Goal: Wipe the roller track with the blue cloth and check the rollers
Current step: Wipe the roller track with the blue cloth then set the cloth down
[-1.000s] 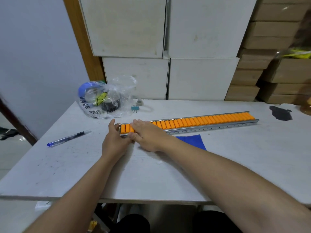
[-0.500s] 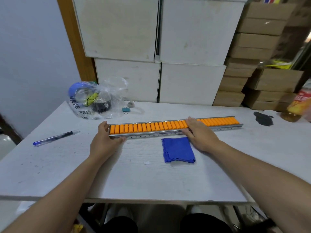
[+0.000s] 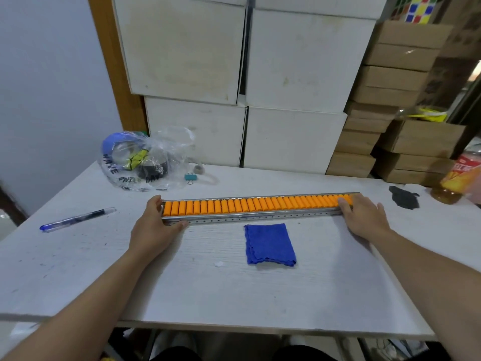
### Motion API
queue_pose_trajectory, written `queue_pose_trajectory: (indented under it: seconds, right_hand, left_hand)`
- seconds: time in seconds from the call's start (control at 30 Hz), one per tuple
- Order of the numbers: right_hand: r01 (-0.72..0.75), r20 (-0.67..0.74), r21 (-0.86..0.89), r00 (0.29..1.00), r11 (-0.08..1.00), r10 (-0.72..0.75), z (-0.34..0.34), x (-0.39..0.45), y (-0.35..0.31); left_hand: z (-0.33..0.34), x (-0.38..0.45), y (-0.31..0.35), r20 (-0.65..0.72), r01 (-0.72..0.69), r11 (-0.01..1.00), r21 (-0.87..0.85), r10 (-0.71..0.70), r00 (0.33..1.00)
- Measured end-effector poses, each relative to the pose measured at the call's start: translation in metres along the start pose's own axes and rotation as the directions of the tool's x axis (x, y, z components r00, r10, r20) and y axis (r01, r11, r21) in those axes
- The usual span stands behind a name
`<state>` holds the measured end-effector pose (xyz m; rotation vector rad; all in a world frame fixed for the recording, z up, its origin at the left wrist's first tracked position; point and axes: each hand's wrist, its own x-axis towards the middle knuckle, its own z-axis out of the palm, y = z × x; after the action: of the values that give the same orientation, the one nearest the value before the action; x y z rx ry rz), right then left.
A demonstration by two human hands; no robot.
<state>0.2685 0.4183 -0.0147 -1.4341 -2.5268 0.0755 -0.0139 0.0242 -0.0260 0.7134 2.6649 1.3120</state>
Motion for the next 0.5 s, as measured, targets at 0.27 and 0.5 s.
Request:
queue_pose_trajectory:
  seconds: [0.27,0.5]
  right_hand:
    - [0.193,0.041,0.278,0.976,0.941,-0.212,-0.015,-0.051,-0.084]
    - [0.716,0.289,0.217,0.602,0.663,-0.744,-0.042,-0.136,-0.145]
  left_hand:
    - [-0.001,0.0,0.001,0.007,-0.002,1.0,-0.008,0.002,1.0]
    - [-0.001,-0.003,0.002,0.018,-0.003,1.0,-0.021,0.003,1.0]
